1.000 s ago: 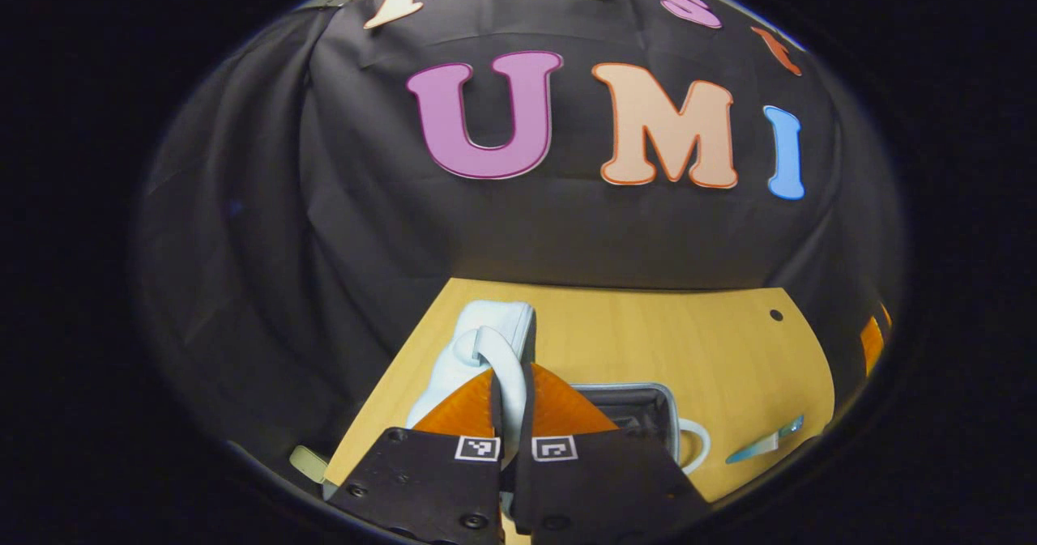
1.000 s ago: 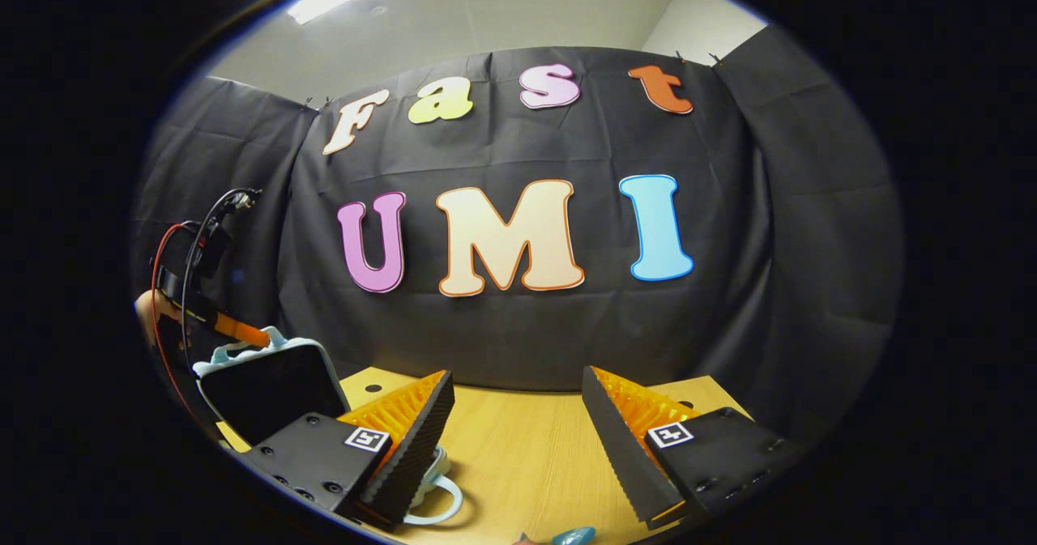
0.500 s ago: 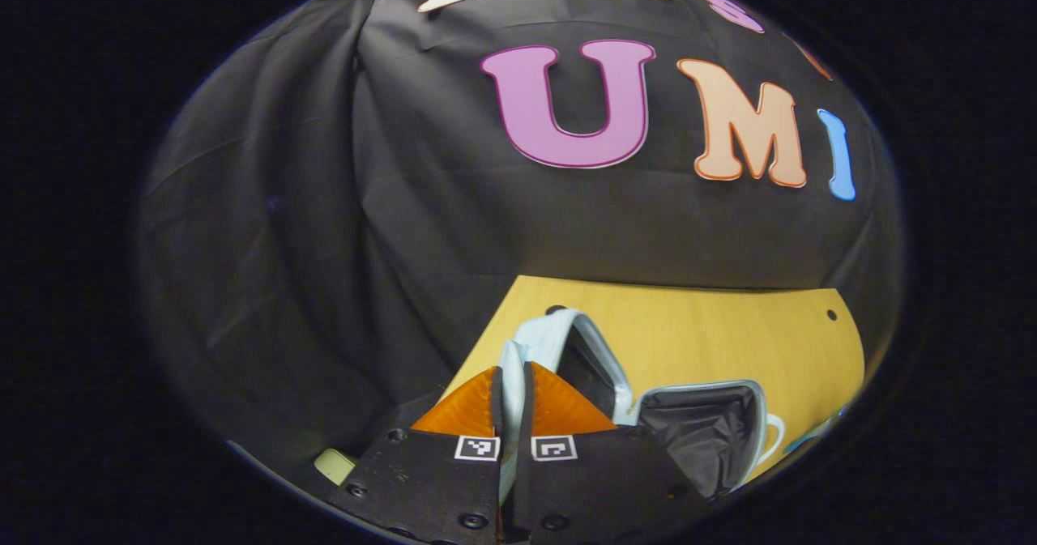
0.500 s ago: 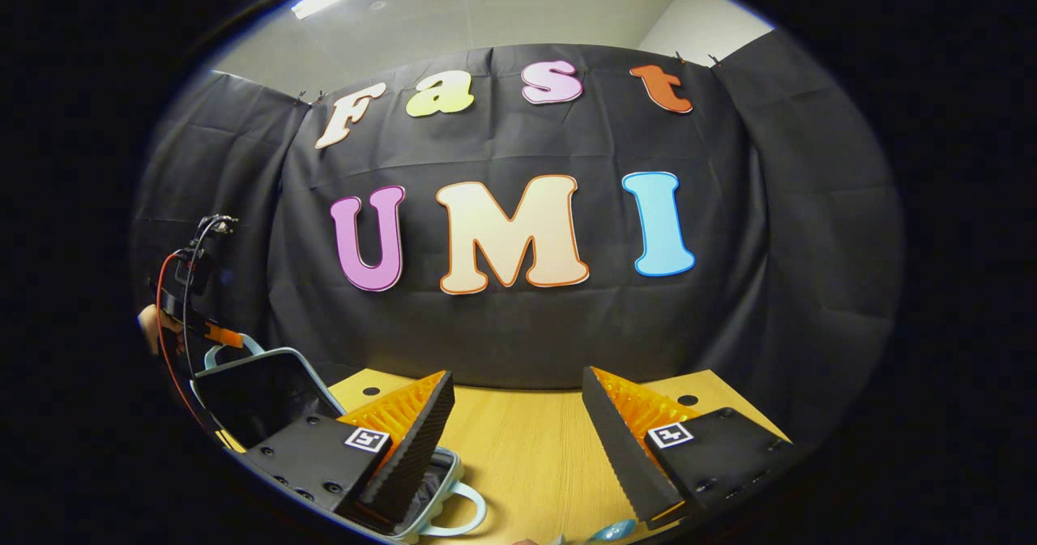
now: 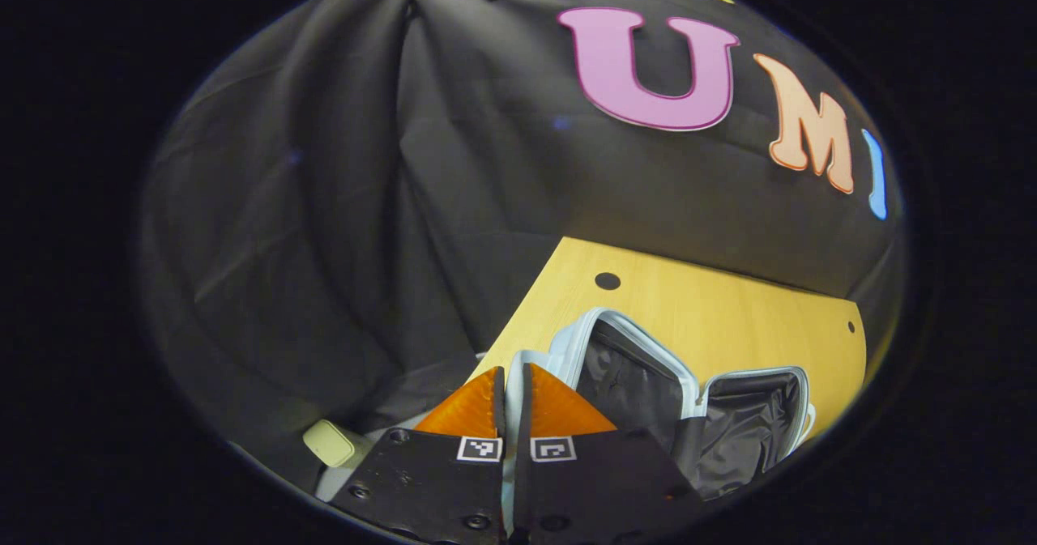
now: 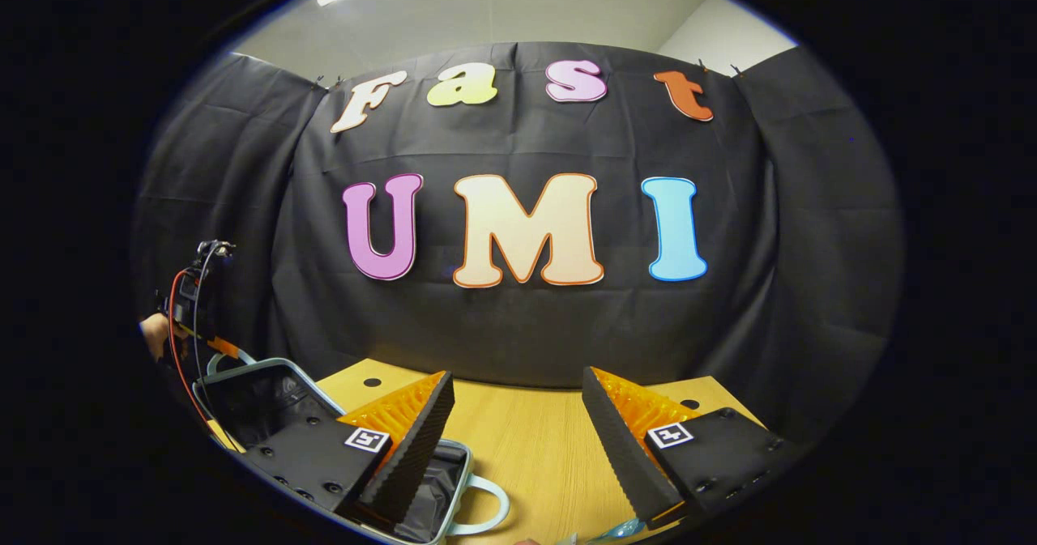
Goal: First open the suitcase, pack the skin care products into it, and then close the suitcase.
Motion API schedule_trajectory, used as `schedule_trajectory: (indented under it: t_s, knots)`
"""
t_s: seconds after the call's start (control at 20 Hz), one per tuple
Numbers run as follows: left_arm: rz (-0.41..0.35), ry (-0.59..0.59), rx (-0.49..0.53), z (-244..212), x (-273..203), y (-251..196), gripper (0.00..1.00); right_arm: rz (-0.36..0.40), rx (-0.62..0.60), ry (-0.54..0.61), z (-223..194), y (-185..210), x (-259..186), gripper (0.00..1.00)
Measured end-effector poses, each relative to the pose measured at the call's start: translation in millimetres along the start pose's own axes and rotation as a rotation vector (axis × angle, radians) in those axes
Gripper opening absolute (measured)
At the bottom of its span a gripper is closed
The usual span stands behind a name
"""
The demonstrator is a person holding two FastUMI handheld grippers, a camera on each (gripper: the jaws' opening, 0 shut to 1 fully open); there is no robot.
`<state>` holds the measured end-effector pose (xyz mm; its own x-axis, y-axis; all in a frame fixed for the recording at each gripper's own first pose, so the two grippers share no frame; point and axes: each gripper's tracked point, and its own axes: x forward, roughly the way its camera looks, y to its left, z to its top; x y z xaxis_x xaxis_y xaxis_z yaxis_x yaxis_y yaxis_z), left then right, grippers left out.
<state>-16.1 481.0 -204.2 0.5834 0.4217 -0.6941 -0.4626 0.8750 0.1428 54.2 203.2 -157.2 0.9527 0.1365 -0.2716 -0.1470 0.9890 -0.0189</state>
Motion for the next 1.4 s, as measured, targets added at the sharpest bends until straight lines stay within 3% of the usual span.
schedule_trajectory:
  t_s: [0.6,0.7,0.9,0.95,1.15,1.4]
  knots:
    - [0.065,0.116,-0.103,-61,53,35,0.00,-0.016,-0.037,0.028,-8,0,-6,0.99]
    - [0.105,0.043,-0.124,-56,50,44,0.11,-0.020,-0.030,0.031,-9,-4,-6,0.98]
    - [0.121,-0.160,-0.147,-11,15,35,1.00,-0.019,-0.013,0.007,-1,-17,-7,0.98]
    - [0.129,-0.219,-0.144,1,4,30,0.94,-0.018,-0.007,-0.003,2,-21,-8,0.98]
    - [0.070,-0.412,-0.135,39,-59,-19,0.96,-0.021,0.004,-0.036,14,-48,-12,0.98]
    - [-0.004,-0.524,-0.043,53,-131,-92,0.95,-0.008,0.029,-0.062,24,-81,-19,0.98]
